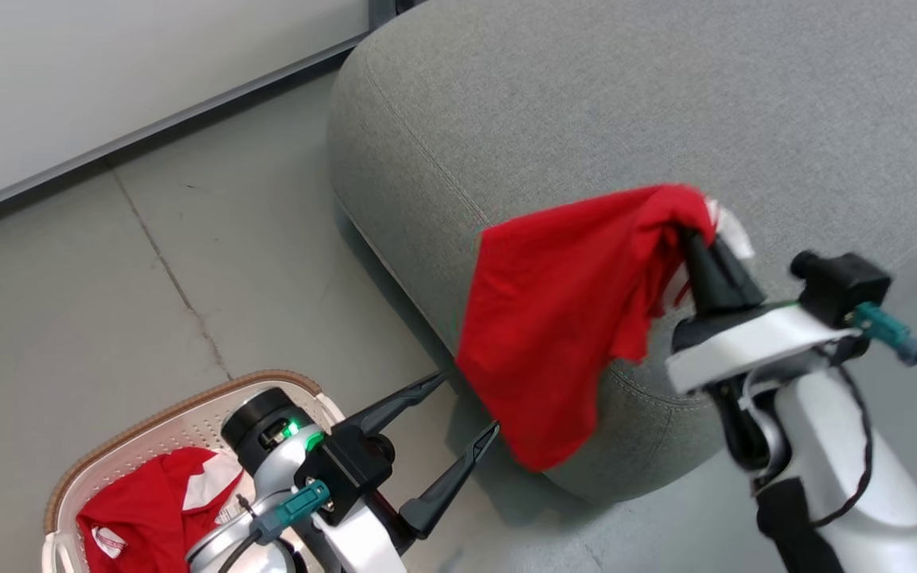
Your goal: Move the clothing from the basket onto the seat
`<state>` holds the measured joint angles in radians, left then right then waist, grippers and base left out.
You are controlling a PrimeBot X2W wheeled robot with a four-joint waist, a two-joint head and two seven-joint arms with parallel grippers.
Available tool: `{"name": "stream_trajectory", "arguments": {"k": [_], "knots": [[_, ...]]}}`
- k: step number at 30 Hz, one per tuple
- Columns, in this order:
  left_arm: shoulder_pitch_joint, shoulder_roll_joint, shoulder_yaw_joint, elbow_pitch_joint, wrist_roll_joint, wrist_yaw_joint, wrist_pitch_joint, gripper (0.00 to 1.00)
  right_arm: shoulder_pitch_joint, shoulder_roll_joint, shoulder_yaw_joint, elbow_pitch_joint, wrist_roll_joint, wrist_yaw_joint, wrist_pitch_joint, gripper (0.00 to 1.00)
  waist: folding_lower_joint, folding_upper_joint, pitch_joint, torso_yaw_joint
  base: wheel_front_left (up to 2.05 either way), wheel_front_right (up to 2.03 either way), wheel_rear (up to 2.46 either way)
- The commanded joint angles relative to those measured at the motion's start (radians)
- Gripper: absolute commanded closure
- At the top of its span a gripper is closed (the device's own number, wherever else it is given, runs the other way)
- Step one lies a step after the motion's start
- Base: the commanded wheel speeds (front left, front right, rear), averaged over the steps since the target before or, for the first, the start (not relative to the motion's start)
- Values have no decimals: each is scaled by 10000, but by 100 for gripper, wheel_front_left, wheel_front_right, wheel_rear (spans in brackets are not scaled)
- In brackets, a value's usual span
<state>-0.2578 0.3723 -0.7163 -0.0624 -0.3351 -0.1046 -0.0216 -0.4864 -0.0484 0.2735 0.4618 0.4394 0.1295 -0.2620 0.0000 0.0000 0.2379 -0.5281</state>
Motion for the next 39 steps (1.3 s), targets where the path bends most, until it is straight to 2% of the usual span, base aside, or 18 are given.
{"name": "stream_trajectory", "arguments": {"k": [1, 9, 16, 23, 30, 39], "knots": [[-247, 95, 39, -100, 53, -26, 21, 0, -265, -50, -304, -161, -87, 23, -55, 100, 0, 0, 139, -56, 0, 0, 0], [-826, 203, 126, -507, 61, -69, 225, 0, -2031, -52, -2479, -337, -1047, 23, -44, 100, 0, 0, 727, 77, 0, 0, 0], [-1621, 220, 16, -616, 229, -131, 165, 0, -3937, -726, -4149, -11, -1481, 23, -36, 100, 0, 0, 1403, 660, 0, 0, 0], [-2429, 453, -47, -884, 403, -183, 268, 0, -5146, -1355, -5035, 823, -1464, 23, -35, 100, 0, 0, 2504, 1207, 0, 0, 0], [-3122, 835, -214, -1158, 637, -225, 472, 0, -5139, -1303, -5427, 2228, -1435, 22, -35, 100, 0, 0, 3703, 1601, 0, 0, 0], [-3253, 901, -393, -1037, 564, -237, 385, 0, -3965, -839, -6036, 3599, -1427, 15, -35, 100, 0, 0, 3922, 1727, 0, 0, 0]]}}
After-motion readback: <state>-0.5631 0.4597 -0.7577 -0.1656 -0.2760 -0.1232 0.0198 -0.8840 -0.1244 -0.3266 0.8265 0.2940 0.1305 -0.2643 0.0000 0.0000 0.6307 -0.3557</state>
